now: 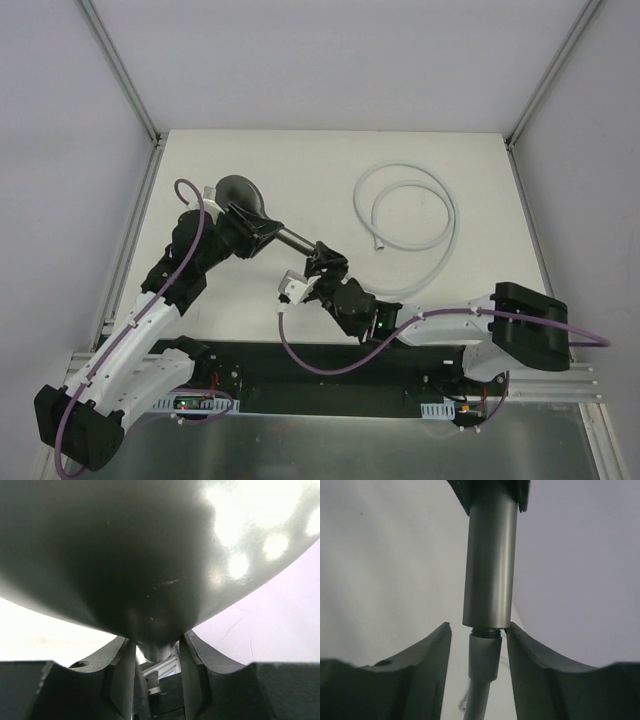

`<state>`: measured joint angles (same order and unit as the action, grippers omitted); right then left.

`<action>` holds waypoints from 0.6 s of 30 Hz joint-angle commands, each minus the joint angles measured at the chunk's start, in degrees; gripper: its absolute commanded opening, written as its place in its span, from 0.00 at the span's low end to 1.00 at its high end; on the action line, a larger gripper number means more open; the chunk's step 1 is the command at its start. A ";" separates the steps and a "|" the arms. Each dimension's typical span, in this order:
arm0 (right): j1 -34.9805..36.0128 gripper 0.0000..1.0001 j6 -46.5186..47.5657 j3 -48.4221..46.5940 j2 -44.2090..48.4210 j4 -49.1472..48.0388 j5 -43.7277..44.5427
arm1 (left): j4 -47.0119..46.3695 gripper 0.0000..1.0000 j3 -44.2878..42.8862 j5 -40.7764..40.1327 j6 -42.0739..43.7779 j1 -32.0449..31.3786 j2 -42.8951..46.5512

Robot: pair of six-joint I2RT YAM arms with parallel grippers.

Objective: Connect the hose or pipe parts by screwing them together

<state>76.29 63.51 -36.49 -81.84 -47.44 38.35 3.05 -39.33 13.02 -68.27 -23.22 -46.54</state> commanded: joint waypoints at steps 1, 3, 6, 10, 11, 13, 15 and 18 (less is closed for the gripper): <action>1.31 0.40 12.26 -4.64 -4.28 -8.54 9.37 | 0.38 0.00 -4.17 1.31 -4.06 -0.24 2.16; 1.49 0.24 11.73 -5.34 -5.25 -8.37 9.73 | 0.91 0.00 -4.44 0.70 -3.28 -0.24 2.77; 1.40 0.03 5.25 -6.66 -3.51 -1.56 7.98 | 0.91 0.00 -4.61 -0.27 -0.21 -0.24 3.04; -2.45 0.01 -10.73 -5.79 3.60 7.95 -3.24 | -7.41 0.00 -1.38 2.26 7.78 -0.24 3.12; -4.46 0.01 -20.69 -5.61 7.36 11.02 -13.20 | -12.23 0.00 0.55 5.58 10.93 -0.24 3.30; -12.01 0.01 -30.23 -3.60 10.64 15.18 -25.19 | -31.04 0.00 8.34 9.38 12.89 -0.24 3.83; -22.17 0.01 -44.82 -2.28 13.55 13.36 -48.03 | -41.67 0.00 13.03 12.38 13.51 -0.24 3.31; -30.82 0.01 -56.07 -0.43 13.03 7.83 -64.42 | -51.90 0.00 17.44 14.22 15.88 -0.24 1.11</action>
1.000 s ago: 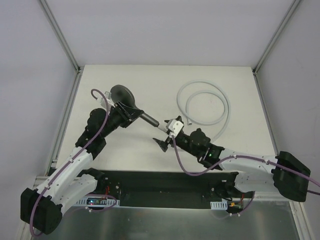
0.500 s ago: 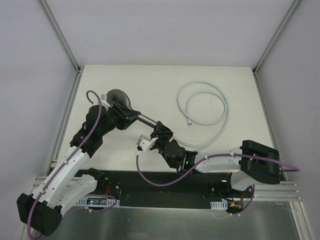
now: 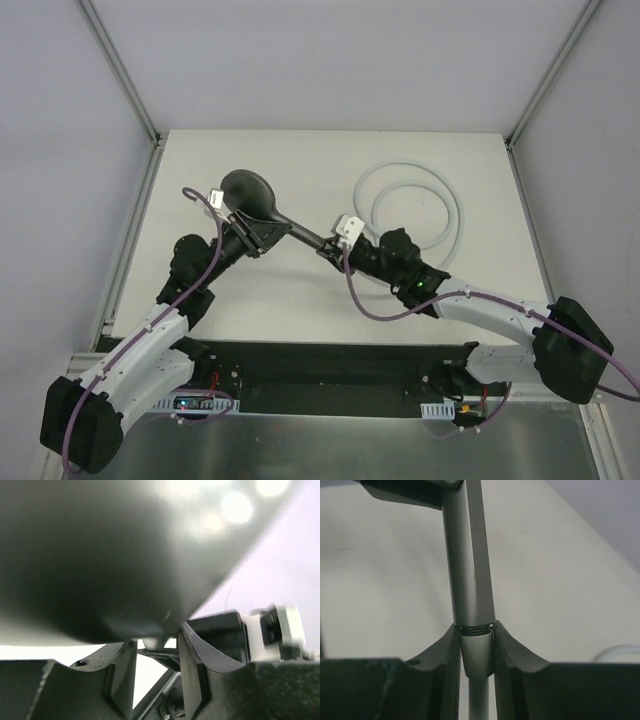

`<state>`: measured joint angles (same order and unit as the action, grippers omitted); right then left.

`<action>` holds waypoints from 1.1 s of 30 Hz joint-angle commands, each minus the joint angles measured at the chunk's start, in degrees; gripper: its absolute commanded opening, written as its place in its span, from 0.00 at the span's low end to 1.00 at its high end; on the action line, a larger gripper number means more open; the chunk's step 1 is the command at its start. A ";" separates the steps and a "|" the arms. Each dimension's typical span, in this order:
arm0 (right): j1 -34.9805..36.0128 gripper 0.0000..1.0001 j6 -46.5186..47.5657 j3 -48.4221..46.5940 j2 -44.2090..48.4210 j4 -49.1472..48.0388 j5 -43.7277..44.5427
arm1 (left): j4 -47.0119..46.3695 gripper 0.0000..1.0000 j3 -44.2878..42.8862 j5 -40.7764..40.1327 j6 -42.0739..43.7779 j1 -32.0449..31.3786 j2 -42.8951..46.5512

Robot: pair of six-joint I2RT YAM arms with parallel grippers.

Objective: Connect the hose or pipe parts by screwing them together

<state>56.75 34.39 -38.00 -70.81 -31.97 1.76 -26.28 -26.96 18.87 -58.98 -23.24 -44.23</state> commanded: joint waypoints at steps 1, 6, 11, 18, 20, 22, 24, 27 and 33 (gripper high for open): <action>-12.96 0.01 -29.01 1.52 1.55 -8.54 -31.43 | -24.76 0.00 5.77 9.16 7.38 -0.22 -2.34; -19.39 0.19 -37.47 3.54 0.14 -11.10 -38.77 | -24.87 0.00 6.48 7.07 8.80 -0.22 -4.11; -18.18 0.61 -32.57 9.07 6.63 -10.41 -27.20 | -14.52 0.00 2.27 2.58 4.94 -0.22 -3.59; -16.94 0.27 -26.31 10.66 11.92 -4.77 -21.89 | -1.07 0.00 -1.95 -2.87 4.75 -0.22 -2.79; -16.94 0.38 -25.44 9.71 12.01 0.04 -20.14 | 5.78 0.02 -3.53 -5.58 4.93 -0.22 -3.23; -16.15 0.46 -23.16 6.63 10.61 9.31 -14.46 | 12.70 0.10 -5.46 -7.44 5.54 -0.22 -4.11; -14.39 0.55 -19.99 4.35 8.41 14.98 -10.04 | 17.03 0.23 -7.57 -10.16 6.68 -0.13 -5.60; -12.98 0.59 -18.22 0.39 2.44 20.71 -6.51 | 23.46 0.42 -9.94 -12.71 7.74 -0.13 -7.79; -11.75 0.59 -19.10 -3.57 -11.35 19.67 -7.91 | 29.88 0.71 -12.15 -17.37 8.53 -0.05 -11.22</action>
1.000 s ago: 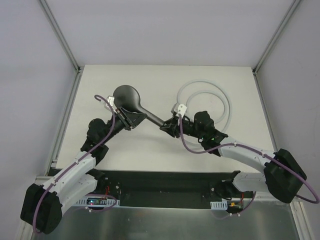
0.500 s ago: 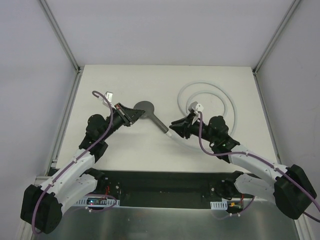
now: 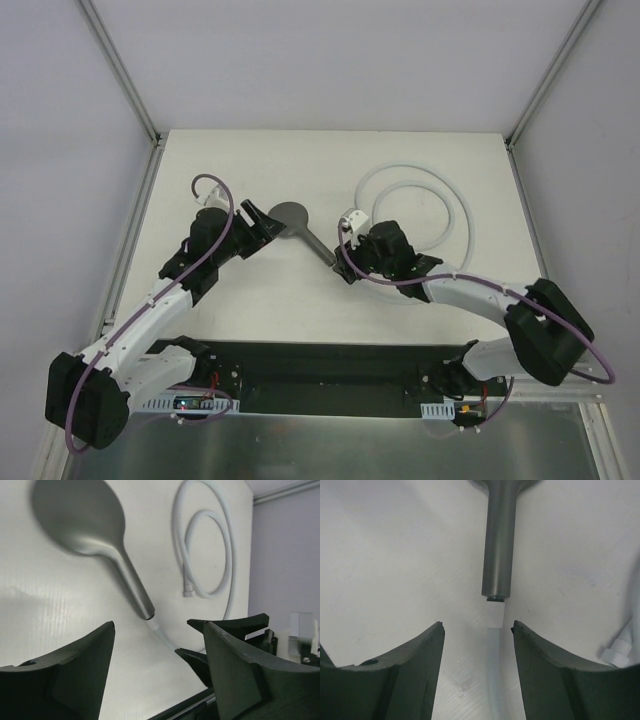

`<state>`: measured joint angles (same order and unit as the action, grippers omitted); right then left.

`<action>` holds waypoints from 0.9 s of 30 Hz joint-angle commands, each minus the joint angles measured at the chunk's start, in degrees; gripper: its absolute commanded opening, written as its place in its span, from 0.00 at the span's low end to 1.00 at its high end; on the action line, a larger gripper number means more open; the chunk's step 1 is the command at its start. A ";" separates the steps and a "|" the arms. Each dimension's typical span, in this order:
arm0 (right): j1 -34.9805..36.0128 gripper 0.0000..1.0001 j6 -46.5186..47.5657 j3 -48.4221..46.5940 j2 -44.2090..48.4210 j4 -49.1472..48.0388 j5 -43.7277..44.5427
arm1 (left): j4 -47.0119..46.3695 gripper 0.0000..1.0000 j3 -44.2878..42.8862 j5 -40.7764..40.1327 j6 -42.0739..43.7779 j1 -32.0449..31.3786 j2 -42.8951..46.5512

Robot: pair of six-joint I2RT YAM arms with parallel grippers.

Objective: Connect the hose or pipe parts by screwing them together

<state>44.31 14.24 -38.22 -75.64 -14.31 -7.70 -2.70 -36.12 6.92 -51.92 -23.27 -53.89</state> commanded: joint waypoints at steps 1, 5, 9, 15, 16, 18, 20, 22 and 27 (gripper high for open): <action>0.77 0.59 0.88 -3.88 -7.67 1.04 1.47 | 6.65 0.72 -3.17 -6.03 1.47 0.06 -2.18; 0.86 0.76 0.88 -7.65 -13.03 -1.95 1.90 | 11.21 0.73 -5.62 -6.57 -1.60 1.46 -5.69; 0.86 0.79 2.11 -11.34 -19.88 -3.45 2.43 | 11.40 0.73 -6.42 -6.30 -3.80 2.61 -9.03; 0.86 0.77 3.78 -13.02 -27.27 -8.97 1.99 | 11.40 0.72 -10.89 -7.10 -5.20 2.79 -16.68; 0.77 0.77 4.13 -13.20 -27.98 -9.68 1.82 | 11.31 0.72 -11.42 -7.01 -5.73 2.79 -17.73; 0.86 0.73 5.09 -13.29 -29.56 -11.61 1.38 | 11.40 0.72 -13.09 -7.01 -6.44 2.70 -21.24; 0.86 0.52 5.18 -12.06 -29.75 -13.89 0.41 | 11.31 0.72 -15.19 -7.01 -6.61 2.61 -25.10; 0.86 0.28 4.84 -7.96 -29.13 -20.91 -0.81 | 11.31 0.73 -16.78 -7.01 -6.00 2.18 -27.92; 0.95 0.02 4.13 -2.66 -26.67 -31.74 -1.61 | 10.87 0.74 -20.39 -7.01 -7.14 0.24 -36.01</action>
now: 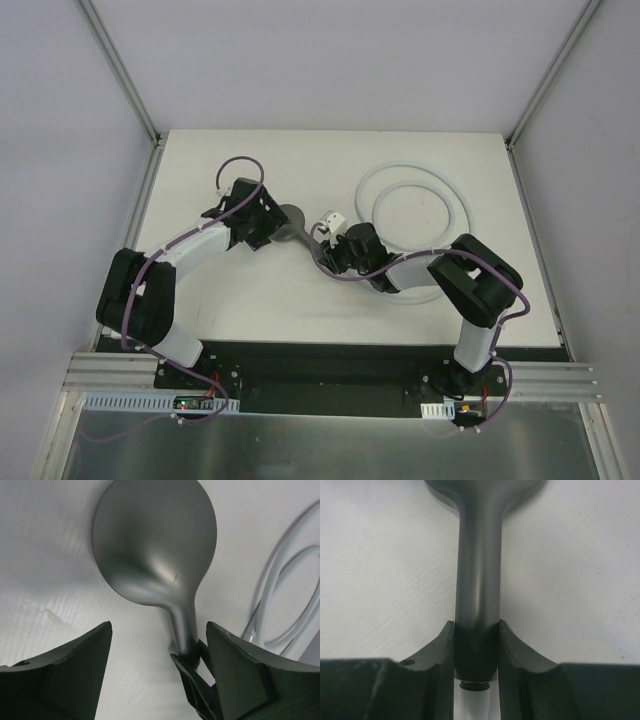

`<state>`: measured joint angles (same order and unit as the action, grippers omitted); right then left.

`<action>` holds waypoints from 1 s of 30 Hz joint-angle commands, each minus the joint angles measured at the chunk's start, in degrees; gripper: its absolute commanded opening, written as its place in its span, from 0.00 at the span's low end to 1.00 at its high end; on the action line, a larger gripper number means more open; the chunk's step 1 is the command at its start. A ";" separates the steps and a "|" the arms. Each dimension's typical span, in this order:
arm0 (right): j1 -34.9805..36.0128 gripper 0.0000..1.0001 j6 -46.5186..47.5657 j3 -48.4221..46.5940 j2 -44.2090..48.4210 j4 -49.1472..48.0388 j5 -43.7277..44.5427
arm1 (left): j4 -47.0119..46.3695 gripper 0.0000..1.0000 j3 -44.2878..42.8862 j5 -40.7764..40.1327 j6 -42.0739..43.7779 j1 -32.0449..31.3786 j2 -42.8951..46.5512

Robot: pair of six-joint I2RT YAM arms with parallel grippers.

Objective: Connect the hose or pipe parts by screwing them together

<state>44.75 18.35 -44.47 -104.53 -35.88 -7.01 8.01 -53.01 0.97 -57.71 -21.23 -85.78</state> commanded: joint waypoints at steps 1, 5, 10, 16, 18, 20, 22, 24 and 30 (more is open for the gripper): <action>0.51 0.01 -0.15 4.03 2.57 -10.70 -2.14 | -0.18 0.74 -3.76 -1.06 -1.44 -2.23 -5.09; 0.60 0.01 -1.82 4.92 3.81 -12.46 -1.52 | -0.98 0.74 -5.17 -1.06 -2.84 -4.16 -8.78; 1.21 0.01 -4.54 5.80 4.25 -15.97 -1.35 | -3.43 0.74 -4.47 0.24 -6.18 -5.13 -10.11; 2.44 0.01 -6.57 6.41 3.28 -18.26 -0.64 | -5.37 0.72 -2.71 0.78 -10.05 -6.10 -12.22; 2.71 0.01 -6.57 6.76 3.37 -18.87 -0.03 | -5.90 0.71 -2.27 1.40 -11.27 -6.36 -13.53; 3.23 0.01 -6.40 7.20 3.37 -19.05 0.41 | -6.16 0.70 -1.92 1.66 -12.24 -6.71 -14.67; 3.67 0.01 -5.96 7.38 3.46 -18.97 0.94 | -6.69 0.68 -2.09 2.54 -12.86 -6.89 -15.29; 3.94 0.01 -5.61 7.55 3.72 -18.97 1.20 | -6.95 0.65 -2.62 2.89 -12.78 -7.42 -15.91; 4.20 0.16 -4.47 8.17 6.44 -16.43 1.46 | -7.83 0.09 -2.45 3.86 -10.67 -7.86 -14.95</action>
<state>47.97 12.84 -36.56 -103.28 -48.12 -4.08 1.54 -55.70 3.97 -70.46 -28.58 -101.36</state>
